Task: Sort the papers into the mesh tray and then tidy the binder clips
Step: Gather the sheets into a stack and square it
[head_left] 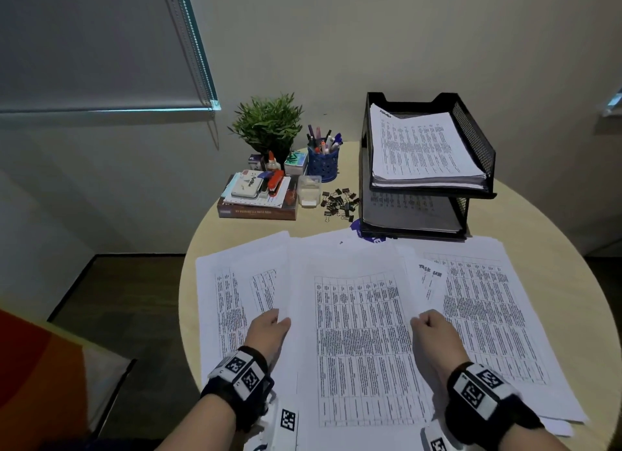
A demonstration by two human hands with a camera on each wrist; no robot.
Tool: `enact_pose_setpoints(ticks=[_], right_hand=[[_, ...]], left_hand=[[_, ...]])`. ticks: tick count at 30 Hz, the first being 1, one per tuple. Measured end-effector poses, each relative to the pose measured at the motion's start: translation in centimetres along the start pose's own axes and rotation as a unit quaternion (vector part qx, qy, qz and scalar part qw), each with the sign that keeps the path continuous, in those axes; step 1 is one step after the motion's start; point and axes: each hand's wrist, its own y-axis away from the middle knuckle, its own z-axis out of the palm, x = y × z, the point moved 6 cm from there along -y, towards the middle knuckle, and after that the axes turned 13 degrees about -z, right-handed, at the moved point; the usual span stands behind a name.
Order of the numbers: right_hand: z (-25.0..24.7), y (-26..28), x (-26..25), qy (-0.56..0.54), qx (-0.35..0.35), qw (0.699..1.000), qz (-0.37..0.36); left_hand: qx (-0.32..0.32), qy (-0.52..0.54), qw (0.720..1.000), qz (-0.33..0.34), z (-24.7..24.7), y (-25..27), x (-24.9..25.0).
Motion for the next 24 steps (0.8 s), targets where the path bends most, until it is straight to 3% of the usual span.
enact_pose_setpoints(ticks=[3,7,11,14,19,22,24], right_hand=[[-0.1,-0.4,1.2,-0.012,0.008,1.000,0.021],[-1.3,-0.7,2.0,0.041,0.021,0.999,0.012],[-2.2,-0.6,2.0,0.046,0.016,0.999,0.015],[-2.1,-0.4,1.5,0.008,-0.002,1.000,0.009],[-1.4,-0.2,2.3,-0.108,-0.047,0.991,0.058],[-1.3,0.0,2.5,-0.197,-0.041,0.976,0.084],[-1.9,0.1,2.5,-0.219,-0.007,0.972,0.088]], left_hand=[[-0.037,0.017,0.999,0.025,1.0,0.6,0.5],[-0.008,0.062,0.998,0.029,0.5,0.0,0.7],[-0.016,0.039,0.999,0.023,0.3,0.3,0.9],[-0.043,-0.006,0.998,0.033,1.1,1.7,1.3],[-0.071,-0.093,0.992,0.046,2.7,2.1,0.3],[-0.045,-0.263,0.959,0.099,3.1,2.1,0.7],[0.043,-0.368,0.915,0.162,2.5,1.9,1.5]])
